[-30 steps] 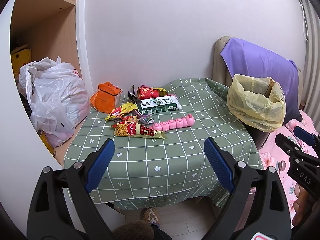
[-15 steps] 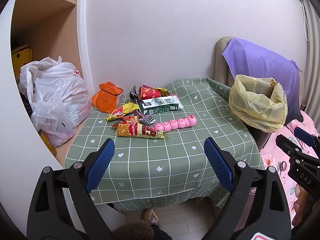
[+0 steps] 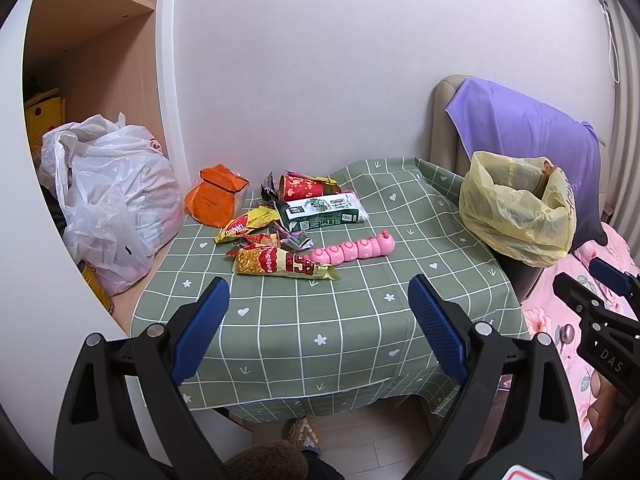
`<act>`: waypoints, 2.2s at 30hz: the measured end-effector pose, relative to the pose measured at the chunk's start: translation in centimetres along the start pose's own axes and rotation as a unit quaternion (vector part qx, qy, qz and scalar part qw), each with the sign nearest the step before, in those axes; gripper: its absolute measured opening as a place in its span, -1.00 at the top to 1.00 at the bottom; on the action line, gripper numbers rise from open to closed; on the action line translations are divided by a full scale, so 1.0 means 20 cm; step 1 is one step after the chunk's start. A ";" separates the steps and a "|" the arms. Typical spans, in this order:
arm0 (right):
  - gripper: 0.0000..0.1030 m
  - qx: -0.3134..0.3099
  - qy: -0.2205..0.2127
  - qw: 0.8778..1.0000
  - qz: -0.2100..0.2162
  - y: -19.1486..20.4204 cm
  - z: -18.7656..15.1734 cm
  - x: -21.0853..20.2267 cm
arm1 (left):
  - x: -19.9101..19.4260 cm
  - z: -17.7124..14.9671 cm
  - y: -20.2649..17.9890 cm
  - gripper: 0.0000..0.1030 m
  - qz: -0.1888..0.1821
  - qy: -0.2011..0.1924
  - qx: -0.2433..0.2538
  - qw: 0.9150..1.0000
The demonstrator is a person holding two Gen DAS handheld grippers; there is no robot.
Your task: Collect trash
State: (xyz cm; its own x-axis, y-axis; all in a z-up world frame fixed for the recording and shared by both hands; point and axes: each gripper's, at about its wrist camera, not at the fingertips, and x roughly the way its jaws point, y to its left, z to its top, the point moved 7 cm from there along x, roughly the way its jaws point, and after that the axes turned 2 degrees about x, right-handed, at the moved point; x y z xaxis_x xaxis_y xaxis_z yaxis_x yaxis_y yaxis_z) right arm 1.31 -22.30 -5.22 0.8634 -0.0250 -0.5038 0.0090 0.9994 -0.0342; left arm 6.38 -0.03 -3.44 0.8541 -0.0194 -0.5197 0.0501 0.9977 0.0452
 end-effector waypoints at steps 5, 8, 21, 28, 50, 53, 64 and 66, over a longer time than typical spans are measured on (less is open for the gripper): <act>-0.31 0.000 0.001 1.000 0.001 0.01 -0.01 0.01 | 0.00 0.00 0.01 -0.68 0.003 -0.001 -0.001 1.000; -0.31 0.001 0.000 1.000 0.000 0.01 0.00 0.01 | 0.01 0.00 0.02 -0.68 0.002 0.000 -0.002 1.000; -0.31 -0.018 0.012 1.000 0.017 0.06 0.07 0.19 | 0.16 0.06 0.13 -0.68 -0.004 -0.005 -0.004 1.000; -0.31 -0.025 0.046 0.998 0.036 0.15 0.09 0.51 | 0.41 0.10 0.33 -0.68 -0.008 0.012 -0.009 1.000; -0.30 -0.112 0.093 0.986 0.079 0.72 0.56 1.47 | 1.61 0.46 0.94 -0.71 0.017 0.092 -0.136 0.986; -0.30 -0.170 0.096 0.973 0.126 0.90 0.62 1.60 | 1.71 0.43 0.95 -0.57 0.007 0.106 -0.140 0.984; -0.30 -0.416 0.084 0.880 0.211 1.44 0.53 2.04 | 1.66 0.41 1.17 -0.46 0.012 0.092 -0.207 0.974; -0.25 -0.439 0.088 0.871 0.202 1.47 0.49 2.08 | 1.67 0.40 1.16 -0.44 0.009 0.096 -0.199 0.975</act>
State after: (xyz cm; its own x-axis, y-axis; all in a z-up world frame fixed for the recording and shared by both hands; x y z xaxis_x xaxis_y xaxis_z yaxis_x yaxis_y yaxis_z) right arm 42.55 6.23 -18.70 0.6145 0.2439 -0.7503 -0.7344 0.5242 -0.4311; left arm 40.26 22.05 -12.98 0.7388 -0.0263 -0.6734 -0.2025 0.9444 -0.2591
